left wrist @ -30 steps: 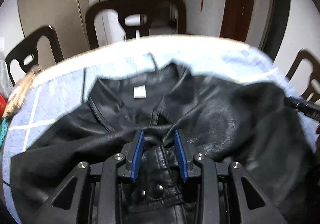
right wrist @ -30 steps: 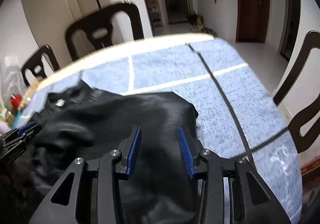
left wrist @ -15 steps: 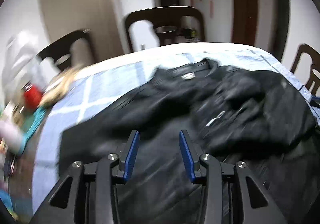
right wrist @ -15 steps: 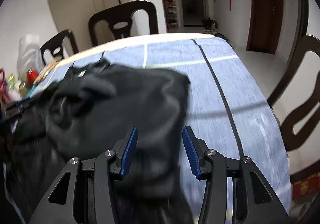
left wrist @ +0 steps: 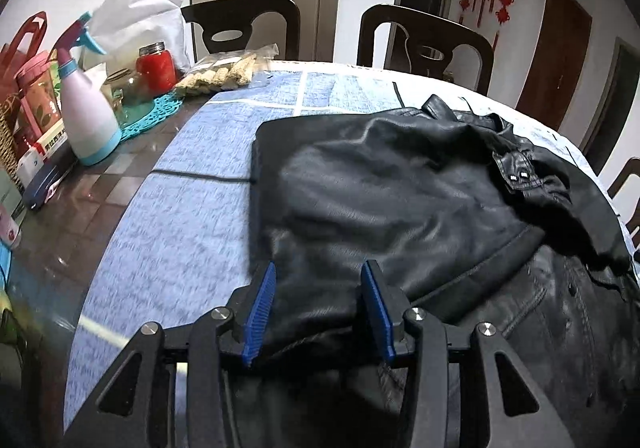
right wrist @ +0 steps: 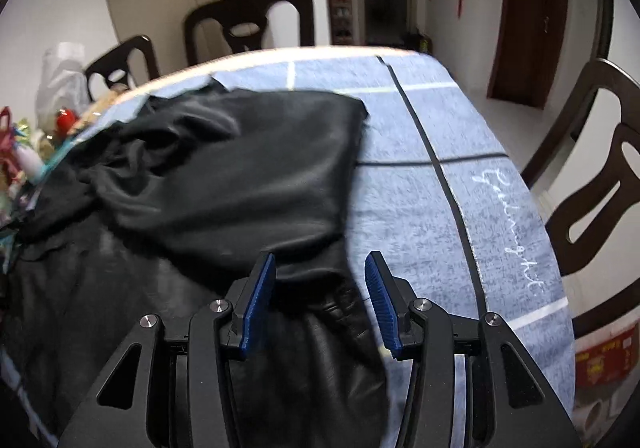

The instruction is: Fold large clothes

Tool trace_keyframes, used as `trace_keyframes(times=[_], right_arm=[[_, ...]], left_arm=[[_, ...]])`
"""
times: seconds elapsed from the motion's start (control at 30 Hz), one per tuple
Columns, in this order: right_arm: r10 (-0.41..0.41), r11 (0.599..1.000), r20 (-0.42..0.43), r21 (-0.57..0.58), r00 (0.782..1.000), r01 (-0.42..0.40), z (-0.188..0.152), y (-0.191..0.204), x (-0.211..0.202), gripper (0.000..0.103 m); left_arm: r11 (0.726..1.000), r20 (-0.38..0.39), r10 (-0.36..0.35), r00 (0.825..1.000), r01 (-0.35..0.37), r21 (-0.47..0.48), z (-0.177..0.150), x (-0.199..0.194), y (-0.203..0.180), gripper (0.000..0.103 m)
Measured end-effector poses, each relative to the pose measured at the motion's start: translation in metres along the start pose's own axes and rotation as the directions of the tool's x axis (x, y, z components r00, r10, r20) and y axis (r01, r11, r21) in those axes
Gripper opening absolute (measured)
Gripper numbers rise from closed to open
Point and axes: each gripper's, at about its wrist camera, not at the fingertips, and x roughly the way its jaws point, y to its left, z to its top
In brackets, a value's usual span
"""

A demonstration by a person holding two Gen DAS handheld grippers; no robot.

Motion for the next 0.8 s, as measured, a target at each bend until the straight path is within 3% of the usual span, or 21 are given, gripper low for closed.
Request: trace_keyframes(times=[0.1, 0.2, 0.4, 0.5, 0.6, 0.8], right_arm=[[-0.006, 0.999, -0.020, -0.041, 1.000, 0.005, -0.008, 0.006, 0.000, 0.048], [-0.046, 0.999, -0.100, -0.027, 0.994, 0.044, -0.018, 0.001, 0.023, 0.048], [-0.051, 0.998, -0.083, 0.032, 0.995, 0.054, -0.025, -0.013, 0.010, 0.048], [-0.015, 0.998, -0.052, 0.061, 0.999, 0.018, -0.033, -0.015, -0.014, 0.048], [0.036, 0.994, -0.037, 0.102, 0.999, -0.032, -0.050, -0.018, -0.034, 0.057], [0.116, 0.977, -0.078, 0.188, 0.990, -0.100, -0.105, -0.022, -0.052, 0.058]], left_arm=[[0.999, -0.058, 0.011, 0.998, -0.014, -0.040, -0.008, 0.014, 0.013, 0.058], [0.996, -0.067, -0.016, 0.998, 0.010, -0.089, -0.003, 0.019, 0.022, 0.058], [0.999, -0.040, 0.037, 0.999, -0.038, -0.023, -0.008, -0.002, 0.015, 0.058], [1.000, -0.019, 0.019, 1.000, -0.019, -0.018, -0.019, -0.026, 0.017, 0.058], [1.000, -0.016, 0.004, 1.000, -0.005, -0.018, -0.038, -0.047, 0.020, 0.061], [0.998, -0.076, -0.016, 0.997, 0.011, -0.061, -0.091, -0.068, 0.029, 0.064]])
